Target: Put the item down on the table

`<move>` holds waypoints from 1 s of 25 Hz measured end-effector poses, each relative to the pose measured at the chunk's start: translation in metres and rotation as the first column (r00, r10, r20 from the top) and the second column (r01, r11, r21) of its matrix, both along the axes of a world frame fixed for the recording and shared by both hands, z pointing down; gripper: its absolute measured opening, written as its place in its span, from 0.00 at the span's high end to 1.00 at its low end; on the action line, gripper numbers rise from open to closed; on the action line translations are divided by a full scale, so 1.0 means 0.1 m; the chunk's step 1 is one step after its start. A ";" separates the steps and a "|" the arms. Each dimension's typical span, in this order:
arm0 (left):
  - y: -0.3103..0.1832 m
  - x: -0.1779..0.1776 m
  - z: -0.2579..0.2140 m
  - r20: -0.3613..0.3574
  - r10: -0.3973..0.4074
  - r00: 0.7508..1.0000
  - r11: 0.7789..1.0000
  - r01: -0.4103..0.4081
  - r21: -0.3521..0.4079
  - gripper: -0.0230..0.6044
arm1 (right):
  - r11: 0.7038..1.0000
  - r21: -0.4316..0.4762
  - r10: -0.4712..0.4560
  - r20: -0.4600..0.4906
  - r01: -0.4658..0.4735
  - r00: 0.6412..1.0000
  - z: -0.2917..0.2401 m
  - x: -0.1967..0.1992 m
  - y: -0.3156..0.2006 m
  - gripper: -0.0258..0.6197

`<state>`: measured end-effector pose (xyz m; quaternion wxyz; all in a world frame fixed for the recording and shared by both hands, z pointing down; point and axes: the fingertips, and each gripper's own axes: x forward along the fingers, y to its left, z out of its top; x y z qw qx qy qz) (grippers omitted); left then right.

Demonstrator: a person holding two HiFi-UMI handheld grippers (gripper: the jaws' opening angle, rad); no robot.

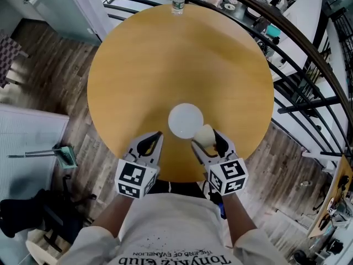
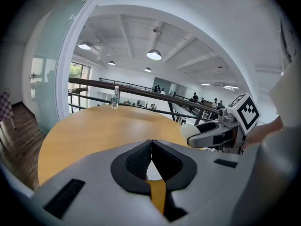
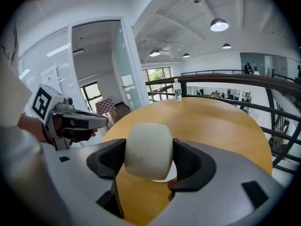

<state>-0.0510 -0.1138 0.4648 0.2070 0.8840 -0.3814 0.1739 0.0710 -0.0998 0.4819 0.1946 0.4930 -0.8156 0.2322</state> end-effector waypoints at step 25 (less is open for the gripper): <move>-0.21 0.11 0.42 0.020 0.004 1.000 0.999 -0.004 -0.041 0.93 | 0.996 -0.086 -0.001 -0.069 -0.005 0.998 0.88 -0.04 -0.50 0.48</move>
